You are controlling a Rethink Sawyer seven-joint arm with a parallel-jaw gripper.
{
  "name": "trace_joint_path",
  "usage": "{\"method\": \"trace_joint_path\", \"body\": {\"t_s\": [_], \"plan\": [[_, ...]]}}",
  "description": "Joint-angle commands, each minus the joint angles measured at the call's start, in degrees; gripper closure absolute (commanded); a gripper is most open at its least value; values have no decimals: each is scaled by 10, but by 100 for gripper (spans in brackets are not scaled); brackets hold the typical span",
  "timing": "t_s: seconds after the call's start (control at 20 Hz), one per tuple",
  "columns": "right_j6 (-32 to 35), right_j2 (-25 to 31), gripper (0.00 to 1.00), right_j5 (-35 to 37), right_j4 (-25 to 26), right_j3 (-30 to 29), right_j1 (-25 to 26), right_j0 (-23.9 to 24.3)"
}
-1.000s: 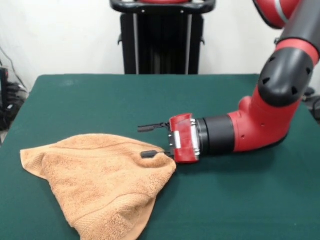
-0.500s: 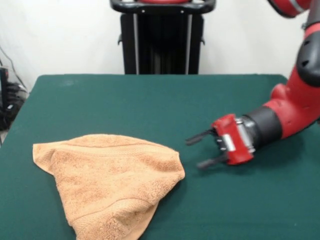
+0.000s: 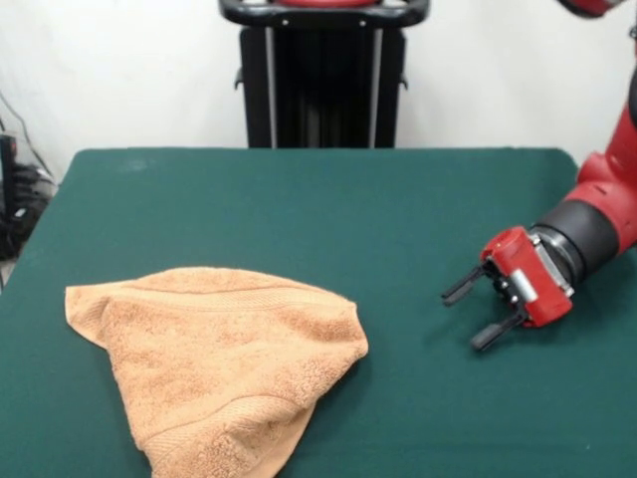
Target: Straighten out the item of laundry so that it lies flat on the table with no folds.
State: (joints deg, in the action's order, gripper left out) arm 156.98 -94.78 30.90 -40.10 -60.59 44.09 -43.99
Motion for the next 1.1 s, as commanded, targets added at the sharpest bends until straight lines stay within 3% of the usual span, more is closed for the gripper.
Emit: {"method": "trace_joint_path", "body": {"t_s": [0.05,0.65,1.1], "plan": [[64,138,0,-31,-9,81,33,-6],[54,171,0,-51,33,62,24,-18],[83,143,0,-65,50,70,53,-2]]}}
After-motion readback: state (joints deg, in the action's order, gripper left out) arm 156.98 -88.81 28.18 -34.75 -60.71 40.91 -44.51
